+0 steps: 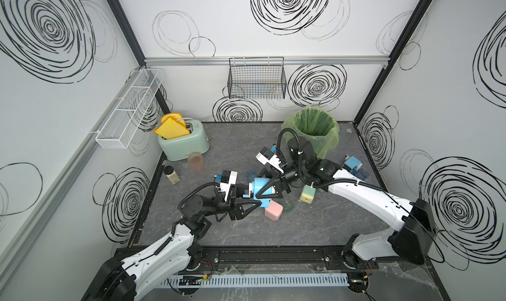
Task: Take out the pencil sharpener tray and clean the shavings
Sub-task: Place the pencil sharpener at the center of the board.
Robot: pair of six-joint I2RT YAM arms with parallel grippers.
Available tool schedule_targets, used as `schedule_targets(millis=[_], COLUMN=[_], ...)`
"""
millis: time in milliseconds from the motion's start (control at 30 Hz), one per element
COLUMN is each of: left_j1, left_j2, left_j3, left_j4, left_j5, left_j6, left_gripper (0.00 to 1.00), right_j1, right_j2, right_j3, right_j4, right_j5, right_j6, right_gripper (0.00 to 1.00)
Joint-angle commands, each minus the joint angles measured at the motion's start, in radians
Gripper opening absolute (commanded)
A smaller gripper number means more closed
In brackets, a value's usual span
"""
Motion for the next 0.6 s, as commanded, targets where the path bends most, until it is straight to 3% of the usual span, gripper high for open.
schedule_targets(millis=[0,267,400,500,567], left_j1=[-0.007,-0.009,-0.006,0.017,0.050], left_j2=[-0.012,-0.031,-0.043,-0.082,-0.110], left_j3=[0.038,0.036,0.043,0.049,0.050], left_j4=[0.078,0.037,-0.024,-0.139,-0.213], left_j5=[0.014,-0.007,-0.039,-0.122,-0.184], left_j6=[0.019,0.039,0.061,0.094,0.105], left_gripper=[0.40,0.43,0.64,0.95,0.97], right_j1=[0.007,-0.057,-0.078,-0.090,-0.095], right_j2=[0.004,-0.011,-0.020,-0.011,-0.005], right_j3=[0.026,0.021,0.015,0.015,0.013], right_j4=[-0.073,-0.068,-0.035,-0.021,-0.010], right_j5=[-0.002,-0.007,-0.018,0.010,0.050], right_j6=[-0.063,-0.057,-0.039,-0.034,-0.039], right_gripper=[0.58,0.35,0.33,0.29,0.24])
